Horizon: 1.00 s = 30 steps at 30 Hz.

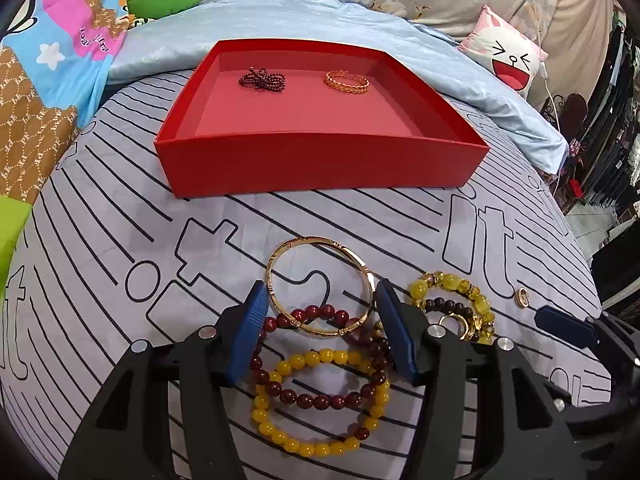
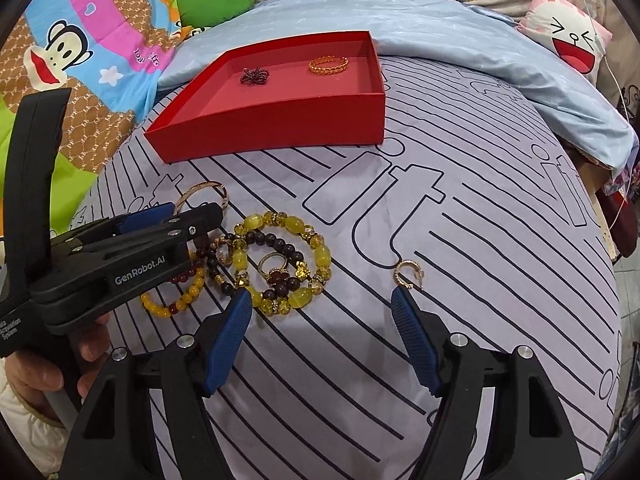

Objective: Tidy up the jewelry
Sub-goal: 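Grasp the thin gold bangle with the left gripper while the right gripper grasps the yellow crystal beaded bracelet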

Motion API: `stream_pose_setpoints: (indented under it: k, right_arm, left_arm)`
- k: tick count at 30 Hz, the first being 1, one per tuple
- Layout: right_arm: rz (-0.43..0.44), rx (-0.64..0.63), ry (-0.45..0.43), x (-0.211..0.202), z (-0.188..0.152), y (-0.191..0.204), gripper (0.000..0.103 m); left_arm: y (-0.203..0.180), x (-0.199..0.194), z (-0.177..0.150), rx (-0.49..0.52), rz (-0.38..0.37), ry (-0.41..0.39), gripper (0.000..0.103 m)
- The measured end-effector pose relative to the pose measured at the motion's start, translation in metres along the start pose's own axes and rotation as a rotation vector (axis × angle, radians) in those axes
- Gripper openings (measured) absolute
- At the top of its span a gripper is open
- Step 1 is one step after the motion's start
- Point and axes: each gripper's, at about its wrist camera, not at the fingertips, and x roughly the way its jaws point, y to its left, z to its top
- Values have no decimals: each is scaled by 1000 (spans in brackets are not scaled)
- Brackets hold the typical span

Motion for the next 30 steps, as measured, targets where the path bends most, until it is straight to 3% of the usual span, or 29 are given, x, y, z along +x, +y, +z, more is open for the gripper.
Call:
stream_pose_setpoints:
  k: [10, 13, 18, 21, 30]
  right_arm:
    - [-7, 36, -1, 7, 8, -12, 68]
    - [-7, 41, -4, 10, 12, -14, 61]
    - [5, 42, -3, 15, 19, -14, 36]
    - [8, 32, 1, 19, 22, -12, 26]
    - [0, 15, 11, 29, 20, -9, 16]
  left_arm:
    - [18, -17, -11, -42, 20, -2, 53]
    - [21, -18, -16, -45, 28, 5, 53]
    - [22, -18, -18, -43, 31, 4, 53]
    - [22, -18, -18, -45, 29, 3, 53]
    - [22, -17, -19, -43, 29, 4, 53]
